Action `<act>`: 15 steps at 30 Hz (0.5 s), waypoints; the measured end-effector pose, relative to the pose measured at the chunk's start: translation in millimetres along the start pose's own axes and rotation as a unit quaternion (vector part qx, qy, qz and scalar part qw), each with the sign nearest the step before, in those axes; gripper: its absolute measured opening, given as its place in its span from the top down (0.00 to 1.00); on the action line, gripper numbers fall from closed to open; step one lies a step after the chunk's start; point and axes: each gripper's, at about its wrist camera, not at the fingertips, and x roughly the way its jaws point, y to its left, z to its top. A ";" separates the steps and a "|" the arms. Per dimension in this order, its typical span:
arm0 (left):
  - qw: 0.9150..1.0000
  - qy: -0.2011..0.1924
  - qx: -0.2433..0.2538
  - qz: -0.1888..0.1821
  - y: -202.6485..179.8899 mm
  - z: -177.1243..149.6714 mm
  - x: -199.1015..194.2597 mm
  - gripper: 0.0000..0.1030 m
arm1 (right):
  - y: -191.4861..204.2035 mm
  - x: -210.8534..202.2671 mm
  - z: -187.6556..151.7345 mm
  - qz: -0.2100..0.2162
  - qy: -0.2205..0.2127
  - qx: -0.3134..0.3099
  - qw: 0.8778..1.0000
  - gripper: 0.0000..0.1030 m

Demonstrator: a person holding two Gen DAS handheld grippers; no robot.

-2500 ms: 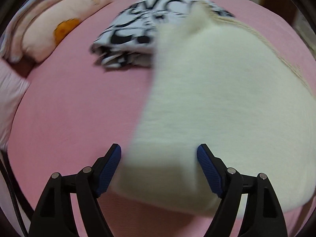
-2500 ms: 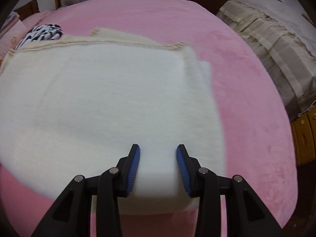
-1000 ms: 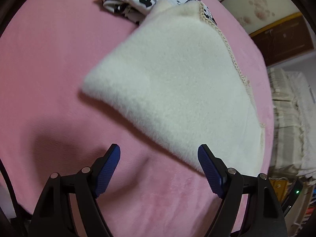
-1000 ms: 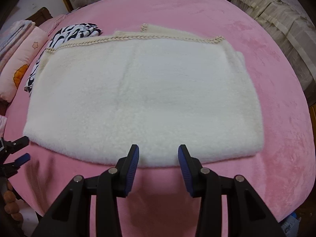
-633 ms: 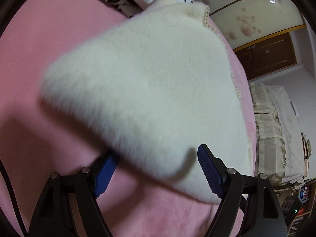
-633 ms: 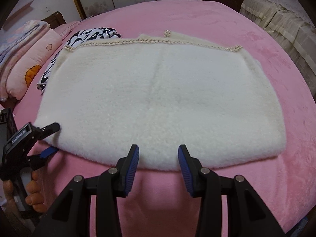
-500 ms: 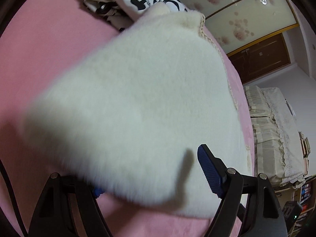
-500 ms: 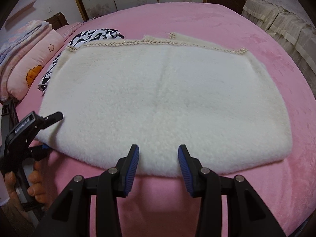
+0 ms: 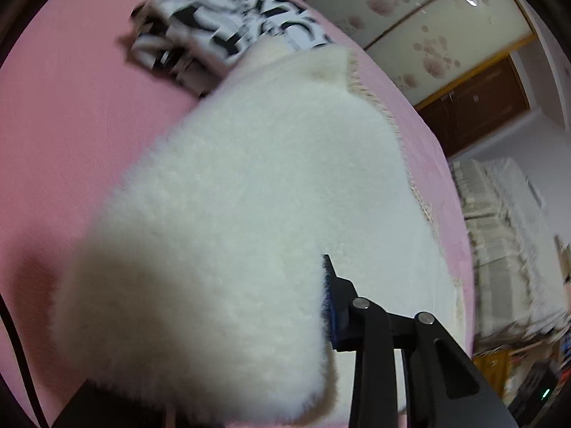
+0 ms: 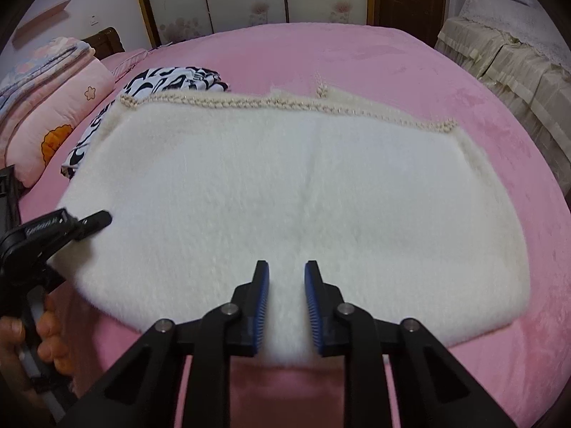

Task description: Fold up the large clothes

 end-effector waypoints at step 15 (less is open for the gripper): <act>0.966 -0.091 0.239 0.047 -132.2 -21.6 -72.4 0.75 | 0.8 66.0 20.1 0.085 0.071 -0.021 0.994 1.00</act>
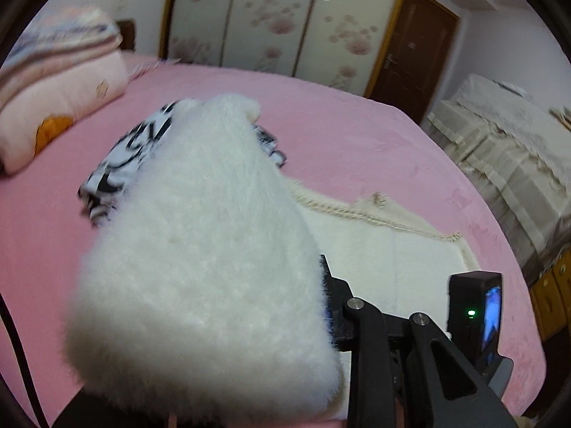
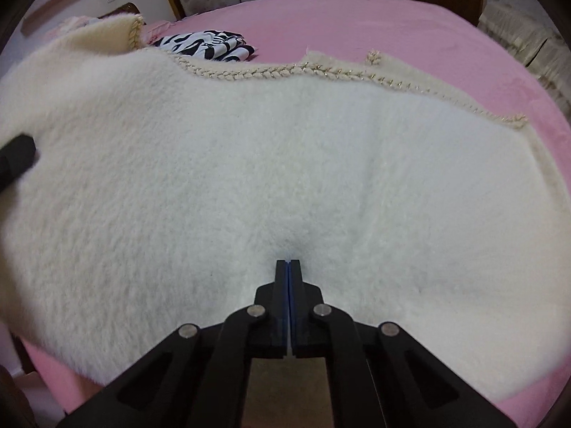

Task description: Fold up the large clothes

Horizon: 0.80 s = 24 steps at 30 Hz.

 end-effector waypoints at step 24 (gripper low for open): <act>0.962 0.029 0.226 -0.153 -271.1 -64.5 61.8 0.81 | -242.2 -122.7 -98.5 -0.026 -0.032 0.245 0.969 1.00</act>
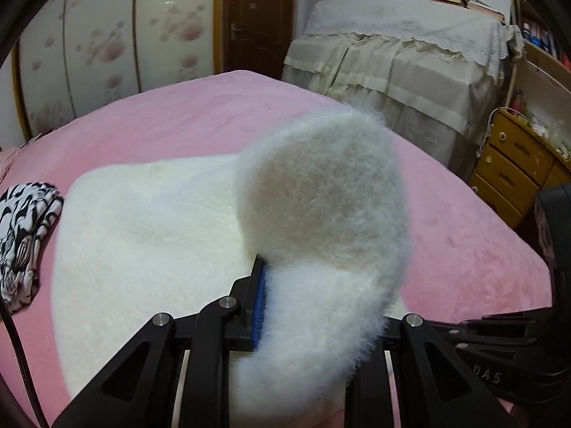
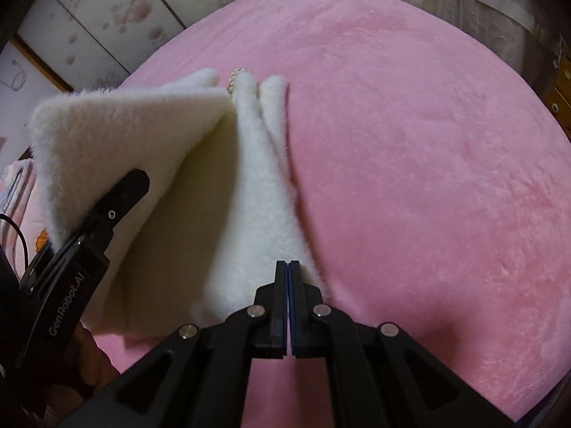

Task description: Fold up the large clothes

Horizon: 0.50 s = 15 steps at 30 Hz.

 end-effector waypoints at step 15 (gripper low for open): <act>0.978 0.067 0.197 0.005 -42.5 -47.1 10.6 0.55 | 2.9 -11.4 13.0 -0.040 0.006 -0.029 0.999 1.00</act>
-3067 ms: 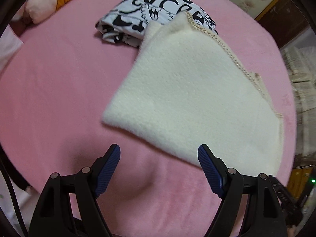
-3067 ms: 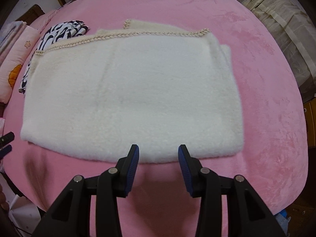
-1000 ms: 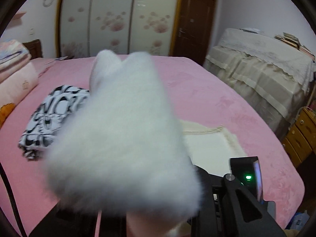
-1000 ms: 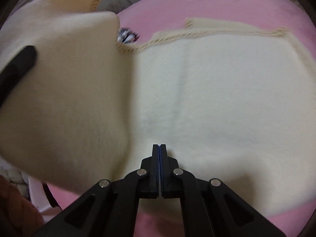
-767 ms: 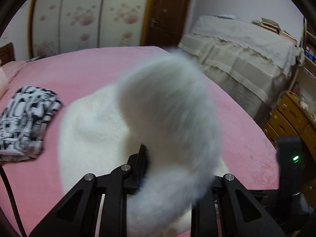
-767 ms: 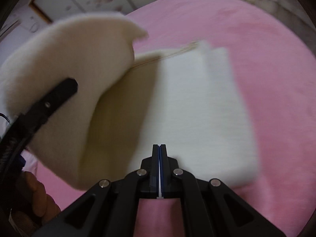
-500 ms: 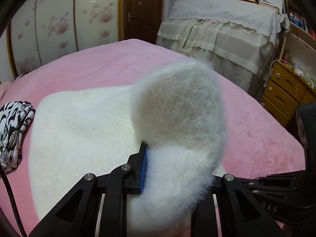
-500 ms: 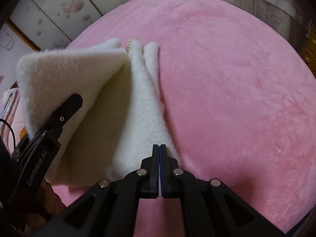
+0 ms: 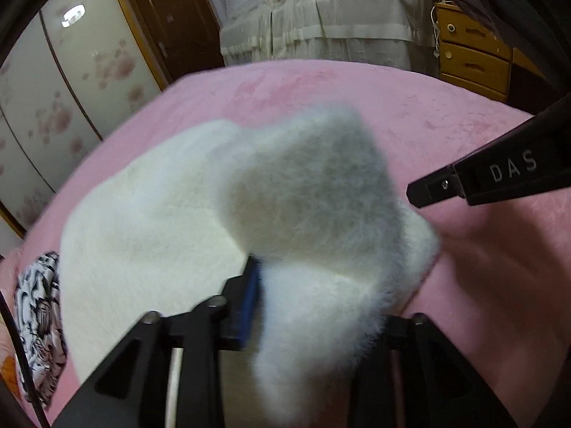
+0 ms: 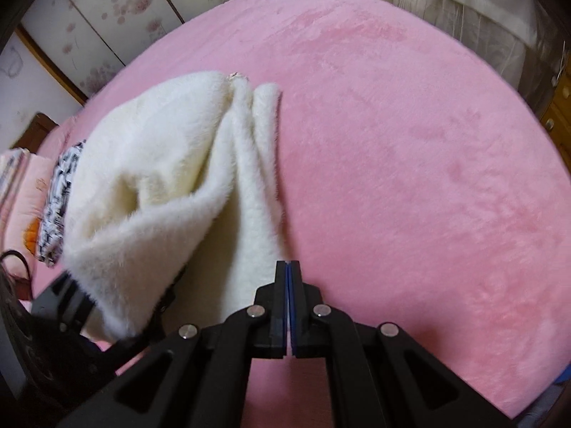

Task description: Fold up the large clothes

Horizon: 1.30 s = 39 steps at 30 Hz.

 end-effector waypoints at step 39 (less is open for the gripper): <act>0.881 0.123 -0.434 -0.143 267.3 -63.5 7.0 0.27 | 51.9 44.6 89.8 0.118 0.177 -0.017 0.977 0.77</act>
